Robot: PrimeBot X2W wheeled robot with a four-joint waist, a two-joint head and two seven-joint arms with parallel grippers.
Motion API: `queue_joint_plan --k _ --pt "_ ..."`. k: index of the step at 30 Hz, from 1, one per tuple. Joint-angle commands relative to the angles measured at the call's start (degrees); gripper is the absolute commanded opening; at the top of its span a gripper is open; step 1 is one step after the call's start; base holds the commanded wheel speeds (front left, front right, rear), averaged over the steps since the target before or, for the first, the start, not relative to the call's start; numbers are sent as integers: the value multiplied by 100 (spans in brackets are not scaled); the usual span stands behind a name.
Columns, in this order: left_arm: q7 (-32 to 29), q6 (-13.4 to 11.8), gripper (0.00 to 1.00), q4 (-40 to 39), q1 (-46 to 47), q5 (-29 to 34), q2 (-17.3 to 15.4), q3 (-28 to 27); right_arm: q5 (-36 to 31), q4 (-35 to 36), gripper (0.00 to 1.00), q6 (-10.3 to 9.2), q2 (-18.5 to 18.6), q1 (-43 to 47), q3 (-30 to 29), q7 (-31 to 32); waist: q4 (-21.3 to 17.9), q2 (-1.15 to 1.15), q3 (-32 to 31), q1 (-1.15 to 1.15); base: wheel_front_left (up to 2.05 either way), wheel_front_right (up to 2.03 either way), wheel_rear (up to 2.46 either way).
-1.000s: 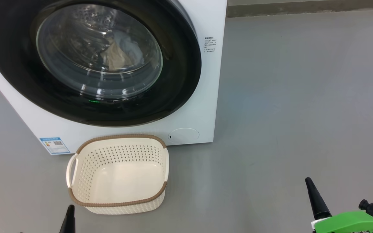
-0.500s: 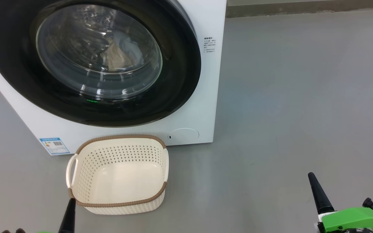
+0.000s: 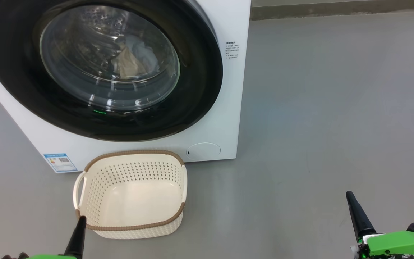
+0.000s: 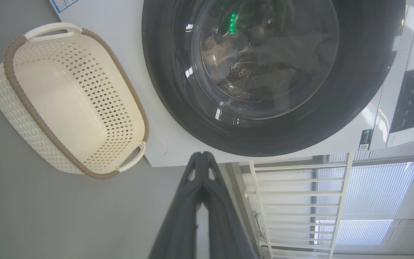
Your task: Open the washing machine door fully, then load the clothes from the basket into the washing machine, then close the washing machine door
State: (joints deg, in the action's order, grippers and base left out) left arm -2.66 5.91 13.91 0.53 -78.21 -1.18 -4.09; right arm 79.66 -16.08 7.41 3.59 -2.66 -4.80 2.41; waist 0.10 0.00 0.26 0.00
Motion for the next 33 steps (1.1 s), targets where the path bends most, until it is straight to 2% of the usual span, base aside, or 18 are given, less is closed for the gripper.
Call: queue_joint_plan --k 1,20,33 --pt "-57 70 0 -100 324 -153 -141 -170 136 173 0 9 5 -285 53 41 0 0 0 0 0 0 0" --pt "-376 157 0 13 562 -1375 -169 -240 1266 207 0 8 -36 -347 -126 367 -10 0 -8 0 0 0 0" --pt "-381 158 0 15 566 -1397 -170 -242 1279 207 0 8 -43 -349 -138 379 -10 0 -8 0 0 0 0"
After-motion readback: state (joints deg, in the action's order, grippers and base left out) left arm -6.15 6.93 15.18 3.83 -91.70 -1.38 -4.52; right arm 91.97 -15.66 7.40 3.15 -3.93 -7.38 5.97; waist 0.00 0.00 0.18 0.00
